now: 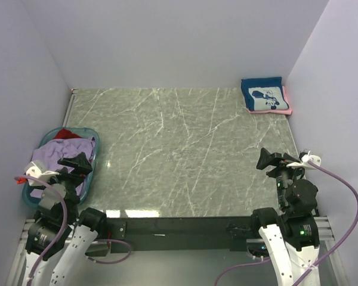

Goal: Fold and stack the t-shirts
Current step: Reset both grippers

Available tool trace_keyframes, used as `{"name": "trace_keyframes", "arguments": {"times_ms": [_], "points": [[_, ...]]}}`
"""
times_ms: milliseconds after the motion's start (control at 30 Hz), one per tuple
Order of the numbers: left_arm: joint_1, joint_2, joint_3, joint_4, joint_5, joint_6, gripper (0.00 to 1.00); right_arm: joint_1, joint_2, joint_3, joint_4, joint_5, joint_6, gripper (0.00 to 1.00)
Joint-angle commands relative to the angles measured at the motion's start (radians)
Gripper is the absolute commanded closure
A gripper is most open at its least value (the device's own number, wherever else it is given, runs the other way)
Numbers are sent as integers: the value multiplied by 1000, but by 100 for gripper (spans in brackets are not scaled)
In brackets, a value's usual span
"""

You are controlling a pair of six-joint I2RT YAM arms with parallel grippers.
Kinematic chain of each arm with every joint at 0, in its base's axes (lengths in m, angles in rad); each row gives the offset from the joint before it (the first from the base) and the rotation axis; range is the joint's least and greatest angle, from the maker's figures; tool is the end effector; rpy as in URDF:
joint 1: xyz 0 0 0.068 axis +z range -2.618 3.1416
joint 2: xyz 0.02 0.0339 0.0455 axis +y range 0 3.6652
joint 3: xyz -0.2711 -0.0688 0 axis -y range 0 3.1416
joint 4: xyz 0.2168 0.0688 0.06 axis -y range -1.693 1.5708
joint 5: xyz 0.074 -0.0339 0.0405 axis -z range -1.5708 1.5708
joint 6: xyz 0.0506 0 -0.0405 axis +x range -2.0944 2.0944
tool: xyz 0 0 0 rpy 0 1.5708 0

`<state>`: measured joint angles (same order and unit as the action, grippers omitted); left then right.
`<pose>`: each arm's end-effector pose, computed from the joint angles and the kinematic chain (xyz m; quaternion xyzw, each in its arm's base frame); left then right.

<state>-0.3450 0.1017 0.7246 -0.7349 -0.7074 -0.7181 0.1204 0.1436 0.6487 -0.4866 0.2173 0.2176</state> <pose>0.0141 0.0299 0.3037 -0.3565 0.6445 -0.0943 0.6698 0.0368 -0.0065 0.3120 0.1111 0.6918 0.0444 0.7121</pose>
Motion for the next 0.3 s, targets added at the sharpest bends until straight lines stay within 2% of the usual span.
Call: {"name": "trace_keyframes", "arguments": {"times_ms": [0,267], "points": [[-2,-16,-22,69,-43,20,1,10,1,-1,62,1,-14,10],[-2,-8,-33,85,-49,9,1,18,2,8,60,-3,-9,9]]}}
